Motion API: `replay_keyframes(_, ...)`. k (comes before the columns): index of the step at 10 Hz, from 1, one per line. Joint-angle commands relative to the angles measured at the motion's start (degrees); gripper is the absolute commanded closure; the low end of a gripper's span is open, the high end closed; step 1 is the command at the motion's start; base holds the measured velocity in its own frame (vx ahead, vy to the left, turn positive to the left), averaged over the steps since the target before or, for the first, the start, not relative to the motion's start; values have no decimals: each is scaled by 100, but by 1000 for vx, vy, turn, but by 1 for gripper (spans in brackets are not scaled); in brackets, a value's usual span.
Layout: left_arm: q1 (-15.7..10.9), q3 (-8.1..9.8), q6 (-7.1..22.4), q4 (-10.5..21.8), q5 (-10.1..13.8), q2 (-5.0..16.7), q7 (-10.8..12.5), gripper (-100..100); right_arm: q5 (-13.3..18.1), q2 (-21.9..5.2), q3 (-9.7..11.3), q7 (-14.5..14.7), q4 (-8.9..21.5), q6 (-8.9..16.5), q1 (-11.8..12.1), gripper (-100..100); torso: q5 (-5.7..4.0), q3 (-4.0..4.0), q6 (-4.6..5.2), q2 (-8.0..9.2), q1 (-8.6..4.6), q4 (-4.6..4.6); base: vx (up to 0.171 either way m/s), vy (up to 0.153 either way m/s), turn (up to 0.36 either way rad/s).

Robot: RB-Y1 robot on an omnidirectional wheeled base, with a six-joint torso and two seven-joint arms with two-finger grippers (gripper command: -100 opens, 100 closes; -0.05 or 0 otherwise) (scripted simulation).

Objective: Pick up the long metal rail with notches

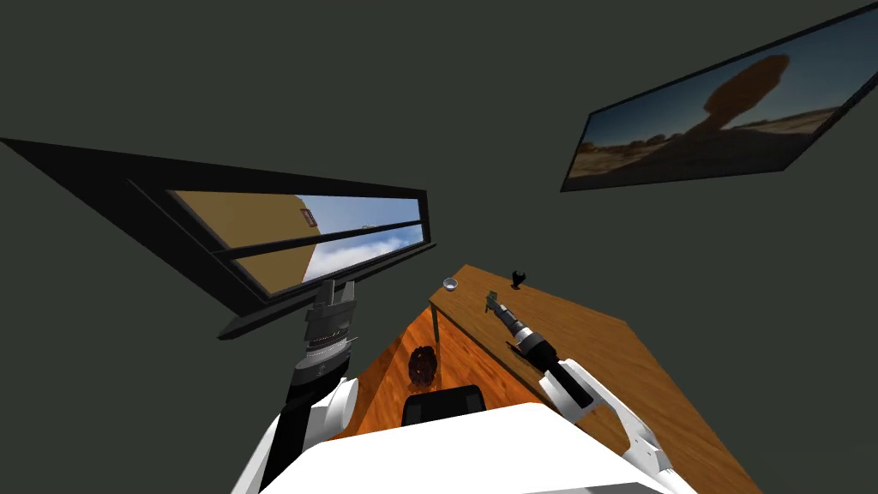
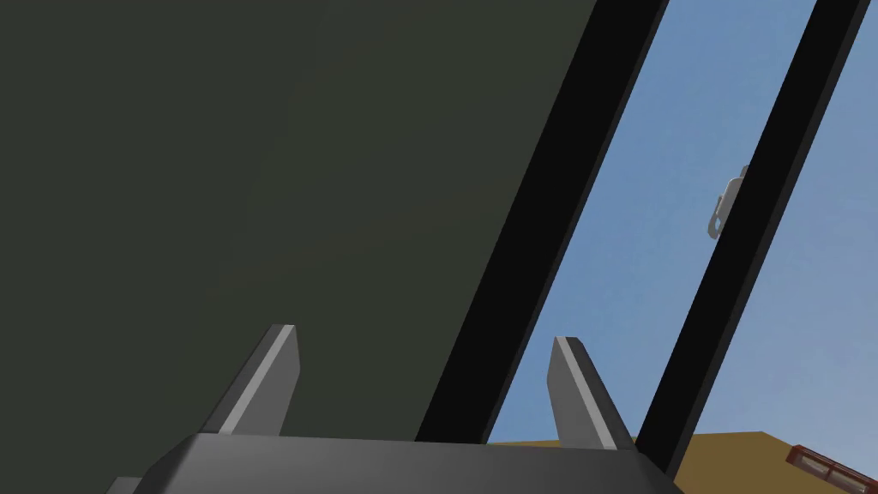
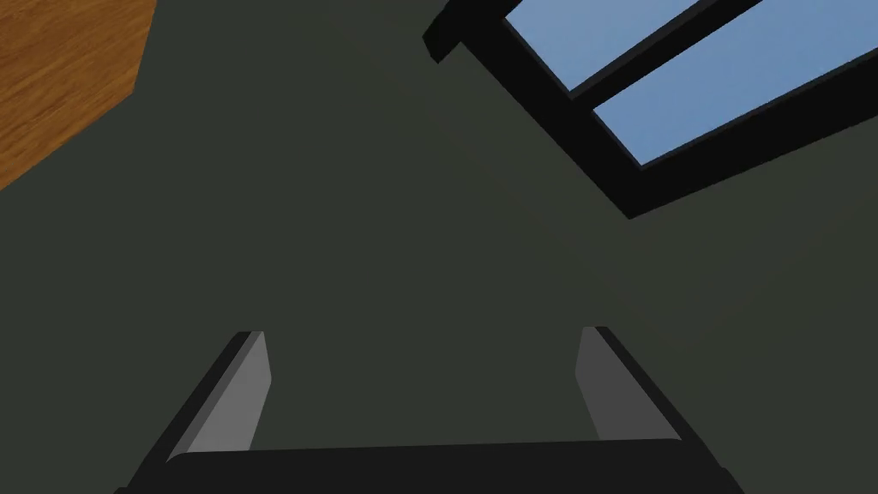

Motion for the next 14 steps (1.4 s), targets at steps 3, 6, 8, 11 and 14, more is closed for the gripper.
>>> replay_keyframes(3, 0, 0, 0, 0, 0, 0, 0, 0, 313, -529, 225, 89, 490, 62, 101, -100, 1, -3, 0, -5, 1, -1, 83, 43, 256)
replay_keyframes(6, -1, 0, 0, 0, 0, 0, 0, 0, 461, -721, 333, 119, 715, 64, 128, -100, -2, 12, 1, 21, -13, 5, 26, 4, 101)
replay_keyframes(8, 0, 1, 0, 0, 0, 1, 0, 0, 617, -912, 445, 140, 940, 58, 158, -100, -2, 11, 2, 19, -17, 5, 35, -4, 151)
replay_keyframes(11, 0, 1, 0, 0, 0, 1, 0, 0, 946, -1288, 681, 160, 1386, 24, 224, -100, -3, 10, 1, 17, -19, 4, 35, -9, 215)
replay_keyframes(14, 0, 1, 0, 0, 0, 1, 0, 0, 1293, -1646, 931, 149, 1819, -40, 299, -100, -4, 16, 4, 28, -25, 6, 13, -25, 201)
